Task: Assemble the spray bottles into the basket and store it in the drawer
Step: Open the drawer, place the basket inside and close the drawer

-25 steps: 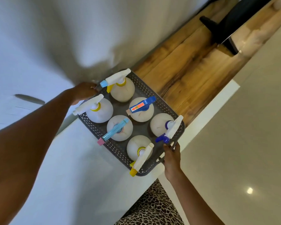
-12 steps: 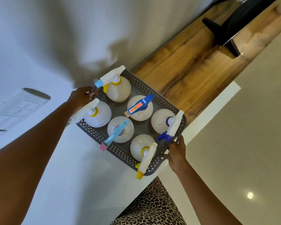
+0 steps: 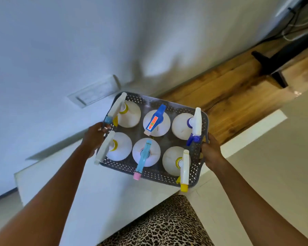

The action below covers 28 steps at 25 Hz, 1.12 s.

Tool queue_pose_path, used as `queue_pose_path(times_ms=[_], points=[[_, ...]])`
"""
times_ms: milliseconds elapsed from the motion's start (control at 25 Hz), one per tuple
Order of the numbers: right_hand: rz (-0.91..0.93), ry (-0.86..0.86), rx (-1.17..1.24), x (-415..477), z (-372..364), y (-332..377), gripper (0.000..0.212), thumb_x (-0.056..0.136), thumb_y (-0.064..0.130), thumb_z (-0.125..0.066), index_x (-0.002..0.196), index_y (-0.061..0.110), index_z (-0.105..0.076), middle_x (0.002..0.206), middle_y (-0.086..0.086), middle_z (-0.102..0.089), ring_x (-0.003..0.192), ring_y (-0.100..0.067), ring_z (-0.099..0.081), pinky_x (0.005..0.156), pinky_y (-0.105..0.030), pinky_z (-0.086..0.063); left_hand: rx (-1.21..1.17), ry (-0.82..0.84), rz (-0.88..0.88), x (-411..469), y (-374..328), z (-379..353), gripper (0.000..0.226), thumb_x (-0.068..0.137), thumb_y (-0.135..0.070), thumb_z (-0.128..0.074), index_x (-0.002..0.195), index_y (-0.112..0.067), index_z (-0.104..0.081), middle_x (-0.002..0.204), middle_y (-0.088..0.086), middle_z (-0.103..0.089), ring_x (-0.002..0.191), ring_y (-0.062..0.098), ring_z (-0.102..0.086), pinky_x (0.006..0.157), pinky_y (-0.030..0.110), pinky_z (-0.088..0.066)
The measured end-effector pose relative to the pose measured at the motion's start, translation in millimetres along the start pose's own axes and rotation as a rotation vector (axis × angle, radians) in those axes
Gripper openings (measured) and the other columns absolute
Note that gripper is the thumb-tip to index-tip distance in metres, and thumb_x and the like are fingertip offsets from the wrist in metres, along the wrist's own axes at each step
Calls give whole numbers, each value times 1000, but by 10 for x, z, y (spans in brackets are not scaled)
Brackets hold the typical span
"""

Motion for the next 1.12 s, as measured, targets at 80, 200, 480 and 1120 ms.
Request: queue_pose_path(times_ms=[80, 200, 480, 1120], points=[[36, 62, -86, -129, -137, -26, 37, 88, 7, -56, 123, 14, -52, 107, -10, -60, 81, -17, -59, 57, -26, -45, -56, -55, 66, -373, 379, 166, 24, 92, -10, -43, 111, -10, -59, 114, 18, -61, 78, 22, -53, 65, 21, -44], [73, 164, -223, -307, -364, -191, 34, 87, 9, -56, 120, 15, -55, 104, -9, -63, 80, -16, -61, 54, -23, -45, -19, -171, 170, -936, 958, 340, 26, 93, -13, -43, 113, -13, -59, 115, 16, -63, 96, 28, -54, 76, 31, -35], [156, 352, -400, -500, -981, -848, 30, 82, 4, -55, 108, 17, -63, 103, -12, -67, 86, -26, -62, 64, -29, -50, -172, -268, 277, -1894, 2289, 314, 19, 90, -9, -49, 106, -11, -60, 97, 12, -58, 90, 28, -52, 77, 31, -34], [248, 444, -669, -213, -2060, -1351, 38, 88, 3, -45, 121, 18, -54, 104, -11, -60, 90, -28, -57, 70, -40, -53, -308, -295, 306, -1680, 3516, 293, 29, 91, -7, -48, 118, -1, -52, 125, 29, -53, 93, 24, -47, 77, 31, -40]])
Point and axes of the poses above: each hand's wrist, its own x-axis towards the middle knuckle, its own z-axis out of the back of the hand, y = z × x, the point moved 4 cm from there along x, towards the middle knuckle
